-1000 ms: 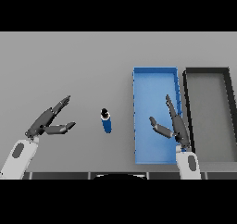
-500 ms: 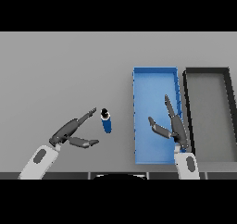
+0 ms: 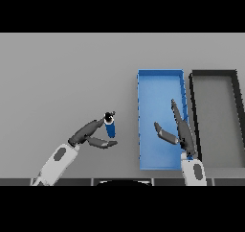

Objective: Pick up the blue pipe and place it into the blue bin.

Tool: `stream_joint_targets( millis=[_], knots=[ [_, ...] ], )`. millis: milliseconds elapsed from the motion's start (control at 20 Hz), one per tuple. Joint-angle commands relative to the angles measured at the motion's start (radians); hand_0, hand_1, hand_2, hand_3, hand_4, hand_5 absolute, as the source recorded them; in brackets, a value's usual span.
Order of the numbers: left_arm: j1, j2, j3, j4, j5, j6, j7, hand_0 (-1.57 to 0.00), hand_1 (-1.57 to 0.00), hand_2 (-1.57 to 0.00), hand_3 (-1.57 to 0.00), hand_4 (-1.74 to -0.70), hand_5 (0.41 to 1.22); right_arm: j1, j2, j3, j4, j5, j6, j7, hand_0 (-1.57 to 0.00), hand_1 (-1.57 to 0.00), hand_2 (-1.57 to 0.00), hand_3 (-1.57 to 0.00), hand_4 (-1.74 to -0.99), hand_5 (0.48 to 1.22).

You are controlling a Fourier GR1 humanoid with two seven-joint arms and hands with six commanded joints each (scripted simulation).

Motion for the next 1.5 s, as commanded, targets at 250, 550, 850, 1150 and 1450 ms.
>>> stream_joint_targets(
  millis=[250, 550, 850, 1150, 1450],
  knots=[
    [-0.051, -0.080, 0.004, 0.081, 0.017, -0.015, -0.066, 0.00, 0.00, 0.00, 0.00, -1.21, 0.533, 0.013, -0.001, -0.006, 0.006, -0.011, 0.006, -0.011, 0.00, 0.00, 0.00, 0.00, -1.206, 0.606],
    [-0.048, -0.153, 0.020, 0.111, 0.055, 0.014, -0.058, -0.50, -0.68, -0.73, -0.70, -1.42, 0.856, -0.012, -0.013, -0.022, 0.008, -0.019, 0.005, 0.002, 0.00, 0.00, 0.00, 0.00, -1.196, 0.604],
    [-0.043, -0.161, -0.032, 0.110, -0.003, 0.032, -0.135, -1.29, -1.34, -1.35, -1.27, -1.65, 1.125, -0.002, -0.010, -0.021, 0.006, -0.018, 0.001, -0.007, 0.00, 0.00, 0.00, 0.00, -1.191, 0.602],
    [-0.047, -0.187, -0.018, 0.020, 0.019, 0.080, -0.149, -1.50, -1.51, -1.51, -1.44, -1.72, 1.196, -0.015, -0.008, -0.017, 0.024, -0.016, 0.008, -0.007, 0.00, 0.00, 0.00, 0.00, -1.187, 0.605],
    [-0.076, -0.187, -0.036, -0.107, 0.047, 0.067, -0.071, -1.55, -1.55, -1.56, -1.48, -1.73, 1.214, 0.015, -0.024, -0.023, 0.008, -0.012, 0.010, -0.041, 0.00, 0.00, 0.00, 0.00, -1.149, 0.599]
  ],
)
